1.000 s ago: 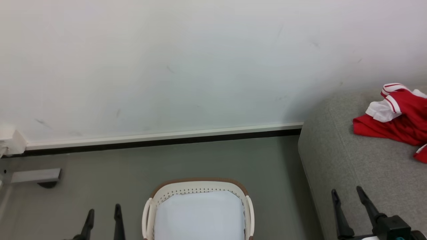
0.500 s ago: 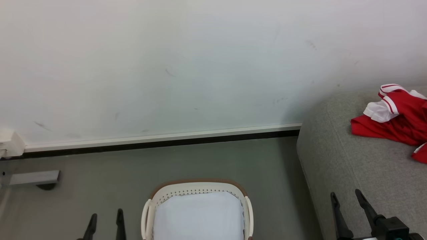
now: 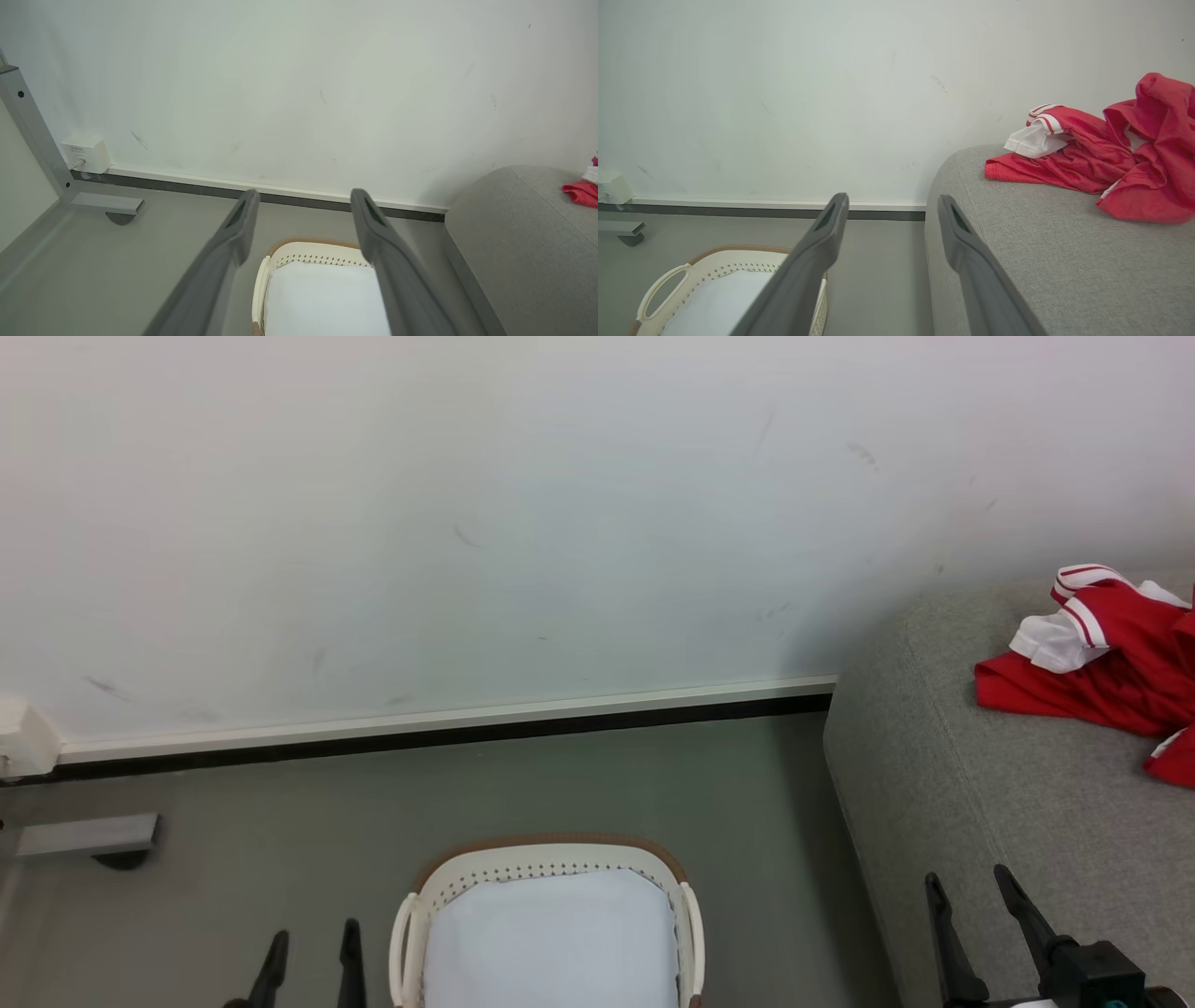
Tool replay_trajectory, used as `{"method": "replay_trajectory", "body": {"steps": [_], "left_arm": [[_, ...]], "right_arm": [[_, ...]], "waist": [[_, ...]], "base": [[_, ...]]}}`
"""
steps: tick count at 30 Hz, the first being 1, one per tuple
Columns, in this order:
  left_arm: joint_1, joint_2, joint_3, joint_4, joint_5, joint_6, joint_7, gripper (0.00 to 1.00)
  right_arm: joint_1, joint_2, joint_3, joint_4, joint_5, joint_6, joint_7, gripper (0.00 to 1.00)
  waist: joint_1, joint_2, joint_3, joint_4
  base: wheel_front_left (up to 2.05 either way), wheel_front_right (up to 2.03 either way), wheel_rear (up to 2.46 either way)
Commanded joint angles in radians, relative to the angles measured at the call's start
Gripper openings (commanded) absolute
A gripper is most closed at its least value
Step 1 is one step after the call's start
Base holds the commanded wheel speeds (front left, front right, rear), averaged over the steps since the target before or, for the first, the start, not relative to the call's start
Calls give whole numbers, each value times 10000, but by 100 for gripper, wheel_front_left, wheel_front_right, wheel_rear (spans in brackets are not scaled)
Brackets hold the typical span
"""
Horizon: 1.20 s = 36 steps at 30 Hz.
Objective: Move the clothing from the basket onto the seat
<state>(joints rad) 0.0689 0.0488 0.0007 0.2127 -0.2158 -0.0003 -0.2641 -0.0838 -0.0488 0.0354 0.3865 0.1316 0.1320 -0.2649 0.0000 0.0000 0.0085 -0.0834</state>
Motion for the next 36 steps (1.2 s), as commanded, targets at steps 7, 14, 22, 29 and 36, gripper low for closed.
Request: {"method": "replay_trajectory", "body": {"steps": [7,14,22,29,36], "left_arm": [[33,-36,-91,396,-24,-259,4,0],[-113,-71,39,615,-987,-331,323,0],[-279,-59,135,541,-2452,-440,684,0],[-406,-50,210,501,-3453,-517,942,0],[-552,-40,305,471,-4530,-603,1230,0]], "right_arm": [[75,15,-17,100,3,0,1,0],[72,45,-177,219,1029,-1,323,0],[60,35,-298,-13,2580,-2,684,0],[37,27,-390,-152,3647,-4,942,0],[-2,18,-503,-297,4795,-5,1229,0]], "waist": [[0,0,8,-36],[0,0,4,-1],[0,0,1,55],[0,0,-2,96],[0,0,-5,145]], "base": [[0,0,0],[0,0,0],[0,0,0],[0,0,0],[0,0,0]]}}
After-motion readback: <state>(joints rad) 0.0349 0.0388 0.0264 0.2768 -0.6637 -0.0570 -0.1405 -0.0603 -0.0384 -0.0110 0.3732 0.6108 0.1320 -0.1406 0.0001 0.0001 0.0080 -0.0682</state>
